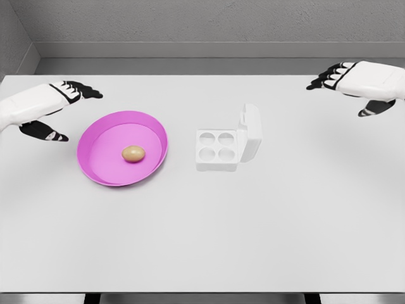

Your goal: Pack egg into the box and close the box lid

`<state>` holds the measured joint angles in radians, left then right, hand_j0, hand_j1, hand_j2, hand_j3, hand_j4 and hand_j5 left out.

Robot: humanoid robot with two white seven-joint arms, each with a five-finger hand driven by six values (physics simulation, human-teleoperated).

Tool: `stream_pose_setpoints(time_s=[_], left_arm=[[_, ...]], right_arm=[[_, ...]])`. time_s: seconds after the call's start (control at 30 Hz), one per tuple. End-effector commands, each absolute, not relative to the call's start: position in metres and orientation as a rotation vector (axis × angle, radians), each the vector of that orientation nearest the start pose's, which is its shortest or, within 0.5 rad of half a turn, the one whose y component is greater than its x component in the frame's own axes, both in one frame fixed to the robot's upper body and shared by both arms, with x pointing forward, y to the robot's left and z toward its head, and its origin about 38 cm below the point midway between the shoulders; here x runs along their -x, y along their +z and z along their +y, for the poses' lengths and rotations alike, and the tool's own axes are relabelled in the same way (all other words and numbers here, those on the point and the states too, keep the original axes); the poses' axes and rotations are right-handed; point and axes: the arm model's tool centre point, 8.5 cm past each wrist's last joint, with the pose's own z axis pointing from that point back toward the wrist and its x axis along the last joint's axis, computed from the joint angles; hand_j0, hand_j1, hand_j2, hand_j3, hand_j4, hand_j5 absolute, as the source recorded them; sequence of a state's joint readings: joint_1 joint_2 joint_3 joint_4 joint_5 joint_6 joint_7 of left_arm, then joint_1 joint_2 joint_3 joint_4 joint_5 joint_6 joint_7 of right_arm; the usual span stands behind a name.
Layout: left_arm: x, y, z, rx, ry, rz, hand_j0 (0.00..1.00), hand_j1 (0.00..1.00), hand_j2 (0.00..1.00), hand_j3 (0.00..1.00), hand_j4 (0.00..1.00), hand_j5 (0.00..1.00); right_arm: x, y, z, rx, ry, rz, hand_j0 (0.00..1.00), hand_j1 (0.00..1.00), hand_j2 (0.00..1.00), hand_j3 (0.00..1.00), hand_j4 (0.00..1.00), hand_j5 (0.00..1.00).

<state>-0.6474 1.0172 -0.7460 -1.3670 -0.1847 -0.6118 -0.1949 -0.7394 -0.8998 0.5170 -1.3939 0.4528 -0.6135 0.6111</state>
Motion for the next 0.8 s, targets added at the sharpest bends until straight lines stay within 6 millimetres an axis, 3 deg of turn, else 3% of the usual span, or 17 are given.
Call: stream_pose_setpoints(time_s=[0.0,0.2,0.27,0.3,0.33,0.4,0.47,0.77], left_arm=[[-0.426,0.228,0.375,-0.450,-1.776,-1.564,1.00,1.00,1.00,1.00,1.00,1.00],[-0.426,0.221,0.369,-0.408,-1.826,-1.512,1.00,1.00,1.00,1.00,1.00,1.00],[-0.428,0.199,0.326,-0.268,-1.900,-1.501,1.00,1.00,1.00,1.00,1.00,1.00],[-0.427,0.197,0.303,-0.196,-1.981,-1.474,1.00,1.00,1.00,1.00,1.00,1.00],[-0.425,0.192,0.301,-0.165,-2.022,-1.421,1.00,1.00,1.00,1.00,1.00,1.00],[-0.425,0.191,0.292,-0.146,-2.026,-1.440,1.00,1.00,1.00,1.00,1.00,1.00],[-0.432,0.186,0.296,-0.149,-1.995,-1.429,1.00,1.00,1.00,1.00,1.00,1.00],[-0.433,0.178,0.295,-0.146,-1.996,-1.408,0.98,0.98,0.98,0.98,0.98,0.98]], right_arm=[[-0.453,0.279,-0.356,0.649,2.114,-1.270,1.00,1.00,1.00,1.00,1.00,1.00],[-0.452,0.276,-0.356,0.637,2.114,-1.268,1.00,1.00,1.00,1.00,1.00,1.00],[-0.448,0.264,-0.358,0.613,2.117,-1.248,1.00,1.00,1.00,1.00,1.00,1.00],[-0.448,0.264,-0.358,0.614,2.117,-1.245,1.00,1.00,1.00,1.00,1.00,1.00],[-0.449,0.265,-0.359,0.614,2.112,-1.248,1.00,1.00,1.00,1.00,1.00,1.00],[-0.446,0.239,-0.347,0.531,2.160,-1.205,1.00,1.00,1.00,1.00,1.00,1.00],[-0.444,0.225,-0.337,0.488,2.189,-1.190,1.00,1.00,1.00,1.00,1.00,1.00],[-0.448,0.212,-0.318,0.437,2.202,-1.208,1.00,1.00,1.00,1.00,1.00,1.00]])
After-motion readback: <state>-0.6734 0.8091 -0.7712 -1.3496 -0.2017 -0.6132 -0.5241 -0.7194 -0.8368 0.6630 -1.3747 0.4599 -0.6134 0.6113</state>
